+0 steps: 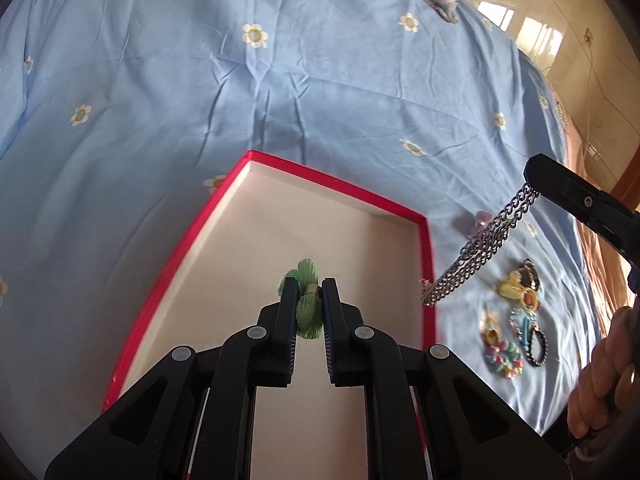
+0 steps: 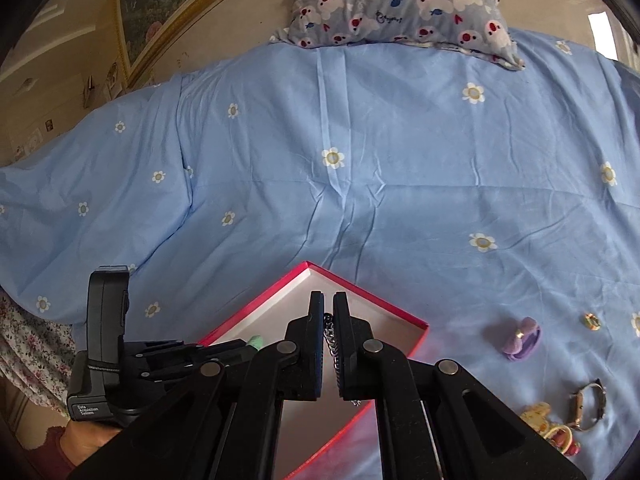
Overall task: Organize jewelry
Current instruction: 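Carry both items into the red box and open both tools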
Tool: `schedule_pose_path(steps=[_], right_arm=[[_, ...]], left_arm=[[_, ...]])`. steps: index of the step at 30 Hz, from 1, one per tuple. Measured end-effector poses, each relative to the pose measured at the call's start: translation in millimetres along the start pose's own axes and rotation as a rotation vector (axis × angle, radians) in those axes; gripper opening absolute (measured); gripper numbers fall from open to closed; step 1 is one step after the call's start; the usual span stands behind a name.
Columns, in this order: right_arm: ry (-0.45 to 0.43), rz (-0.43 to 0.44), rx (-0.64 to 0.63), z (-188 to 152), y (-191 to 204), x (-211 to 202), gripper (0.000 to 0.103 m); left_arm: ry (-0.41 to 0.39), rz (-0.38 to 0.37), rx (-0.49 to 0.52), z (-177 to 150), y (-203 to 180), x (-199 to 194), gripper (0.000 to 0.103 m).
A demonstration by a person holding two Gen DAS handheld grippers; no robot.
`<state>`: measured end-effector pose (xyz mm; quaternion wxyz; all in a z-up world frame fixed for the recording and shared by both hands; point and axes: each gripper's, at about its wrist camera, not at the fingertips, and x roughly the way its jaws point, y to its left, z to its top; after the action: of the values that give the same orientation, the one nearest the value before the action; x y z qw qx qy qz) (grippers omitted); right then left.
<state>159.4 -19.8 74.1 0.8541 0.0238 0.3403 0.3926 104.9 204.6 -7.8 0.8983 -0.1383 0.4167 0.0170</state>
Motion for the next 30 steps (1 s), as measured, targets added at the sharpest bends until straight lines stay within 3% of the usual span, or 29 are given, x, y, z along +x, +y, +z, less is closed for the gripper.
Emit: schedule_pose_path(steps=[6, 14, 26, 29, 30], right_arm=[[0.052, 0.039, -0.013, 0, 14, 48, 0.004], [0.171, 0.047, 0.043, -33, 1, 97, 0.004], [0.307, 0.065, 0.088, -67, -13, 123, 0.004], [0.326, 0.078, 0.098, -70, -13, 126, 0.005], [0.327, 0.081, 0.103, -70, -13, 125, 0.007]], left_arm=[[0.021, 0.028, -0.022, 10, 18, 18, 0.010], [0.079, 0.068, -0.043, 6, 28, 46, 0.010], [0.105, 0.097, -0.056, -4, 32, 59, 0.013], [0.111, 0.107, -0.055, -4, 32, 60, 0.017], [0.114, 0.114, -0.056, -4, 32, 60, 0.023]])
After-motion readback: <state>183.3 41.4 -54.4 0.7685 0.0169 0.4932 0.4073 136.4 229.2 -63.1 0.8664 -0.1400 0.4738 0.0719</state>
